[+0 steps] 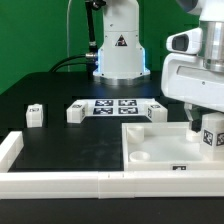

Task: Assemble one leg

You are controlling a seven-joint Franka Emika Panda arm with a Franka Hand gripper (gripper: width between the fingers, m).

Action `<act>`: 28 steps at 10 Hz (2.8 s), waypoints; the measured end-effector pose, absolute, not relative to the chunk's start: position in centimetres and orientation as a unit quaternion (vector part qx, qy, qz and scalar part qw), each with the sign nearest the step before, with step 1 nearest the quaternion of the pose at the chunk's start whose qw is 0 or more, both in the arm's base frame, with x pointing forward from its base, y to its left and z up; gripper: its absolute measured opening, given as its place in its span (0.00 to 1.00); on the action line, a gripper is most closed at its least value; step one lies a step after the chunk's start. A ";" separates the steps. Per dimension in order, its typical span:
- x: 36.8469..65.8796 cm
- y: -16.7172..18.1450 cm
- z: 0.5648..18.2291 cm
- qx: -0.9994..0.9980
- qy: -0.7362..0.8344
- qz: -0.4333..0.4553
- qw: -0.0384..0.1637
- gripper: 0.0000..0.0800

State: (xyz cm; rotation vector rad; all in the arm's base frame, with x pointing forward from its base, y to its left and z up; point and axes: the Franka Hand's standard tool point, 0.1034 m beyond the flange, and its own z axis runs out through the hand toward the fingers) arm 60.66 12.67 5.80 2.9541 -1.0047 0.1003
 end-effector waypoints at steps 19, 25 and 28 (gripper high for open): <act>60.5 12.6 5.9 0.969 -0.246 0.024 0.031 0.36; 60.6 12.7 6.0 0.858 -0.513 0.030 0.018 0.46; 60.6 12.5 6.0 0.888 -0.458 0.030 0.018 0.76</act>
Offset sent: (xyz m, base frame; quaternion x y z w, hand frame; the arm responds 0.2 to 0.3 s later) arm -0.0060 0.0173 0.0016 -0.0136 -0.0490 -0.3586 0.9321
